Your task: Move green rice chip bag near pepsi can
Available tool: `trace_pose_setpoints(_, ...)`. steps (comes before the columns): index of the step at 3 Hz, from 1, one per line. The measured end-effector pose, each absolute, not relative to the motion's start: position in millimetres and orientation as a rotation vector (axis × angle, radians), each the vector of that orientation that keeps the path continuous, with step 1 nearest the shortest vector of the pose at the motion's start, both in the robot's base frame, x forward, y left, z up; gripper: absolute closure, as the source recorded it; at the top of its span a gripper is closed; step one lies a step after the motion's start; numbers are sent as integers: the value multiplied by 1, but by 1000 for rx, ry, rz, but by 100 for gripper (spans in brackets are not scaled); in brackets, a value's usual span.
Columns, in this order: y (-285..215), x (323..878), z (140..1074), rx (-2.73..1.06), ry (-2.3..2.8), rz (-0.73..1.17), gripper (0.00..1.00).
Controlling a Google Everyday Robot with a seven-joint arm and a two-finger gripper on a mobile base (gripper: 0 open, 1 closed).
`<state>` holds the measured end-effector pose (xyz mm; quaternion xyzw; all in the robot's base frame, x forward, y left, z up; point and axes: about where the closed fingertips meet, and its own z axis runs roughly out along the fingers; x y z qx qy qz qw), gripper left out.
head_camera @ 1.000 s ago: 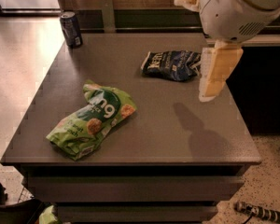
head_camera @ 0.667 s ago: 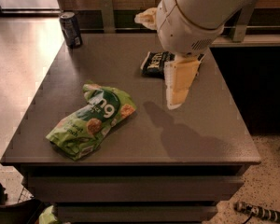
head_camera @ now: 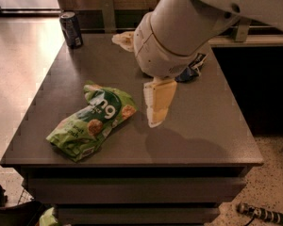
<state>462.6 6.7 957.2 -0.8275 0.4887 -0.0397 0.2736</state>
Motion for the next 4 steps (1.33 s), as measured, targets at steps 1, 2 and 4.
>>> trace_pose_setpoints(1, 27, 468, 953, -2301, 1228, -72, 0)
trace_pose_setpoints(2, 71, 474, 935, -2391, 1075, -7, 0)
trace_pose_setpoints(4, 141, 466, 890, -2516, 915, 97, 0)
